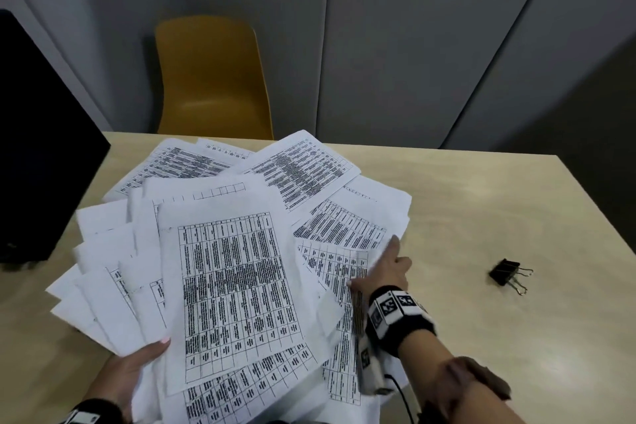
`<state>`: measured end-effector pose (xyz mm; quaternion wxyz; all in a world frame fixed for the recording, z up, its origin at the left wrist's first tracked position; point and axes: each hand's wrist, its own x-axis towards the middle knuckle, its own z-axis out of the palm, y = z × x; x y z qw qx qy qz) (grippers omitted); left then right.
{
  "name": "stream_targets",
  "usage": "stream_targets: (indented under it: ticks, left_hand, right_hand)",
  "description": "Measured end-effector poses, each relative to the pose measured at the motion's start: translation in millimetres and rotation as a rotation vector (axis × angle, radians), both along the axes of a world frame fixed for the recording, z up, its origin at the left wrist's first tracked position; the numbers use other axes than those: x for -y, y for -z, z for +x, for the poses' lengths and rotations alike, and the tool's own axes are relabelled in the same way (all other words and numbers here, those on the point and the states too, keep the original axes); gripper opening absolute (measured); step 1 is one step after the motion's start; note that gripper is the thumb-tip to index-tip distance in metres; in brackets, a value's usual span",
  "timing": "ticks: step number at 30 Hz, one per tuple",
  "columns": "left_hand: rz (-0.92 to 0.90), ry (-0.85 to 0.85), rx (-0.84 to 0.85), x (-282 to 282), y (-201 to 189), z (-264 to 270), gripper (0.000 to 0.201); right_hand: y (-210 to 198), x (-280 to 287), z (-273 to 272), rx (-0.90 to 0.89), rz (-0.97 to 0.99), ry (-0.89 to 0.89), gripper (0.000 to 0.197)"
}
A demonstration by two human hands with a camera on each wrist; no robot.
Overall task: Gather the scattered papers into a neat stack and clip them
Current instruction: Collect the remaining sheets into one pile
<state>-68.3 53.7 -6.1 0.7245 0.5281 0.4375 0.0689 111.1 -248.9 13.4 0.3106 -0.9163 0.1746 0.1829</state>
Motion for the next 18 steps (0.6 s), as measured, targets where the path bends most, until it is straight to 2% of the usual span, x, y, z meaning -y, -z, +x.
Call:
stream_targets:
  ticks: [4,7,9,13,18]
  left_hand:
    - [-0.015,-0.017,-0.014,-4,9,-3,0.029]
    - [-0.026,-0.016,-0.027,-6,14,-4,0.03]
    - [-0.041,-0.009,-0.037,-9,18,-4,0.033]
    - [-0.034,0.03,-0.037,-9,21,-4,0.021]
    - [0.001,0.04,-0.038,-10,22,-3,0.036]
  right_hand:
    - [1,7,-5,0.08,0.222,0.216,0.103]
    - [5,15,-7,0.076,0.271,0.258,0.057]
    - [6,22,-4,0.089,0.229,0.215,0.039]
    - [0,27,9,0.107,0.141,0.189,0.037]
    - [7,10,16,0.052,0.115,0.135,0.045]
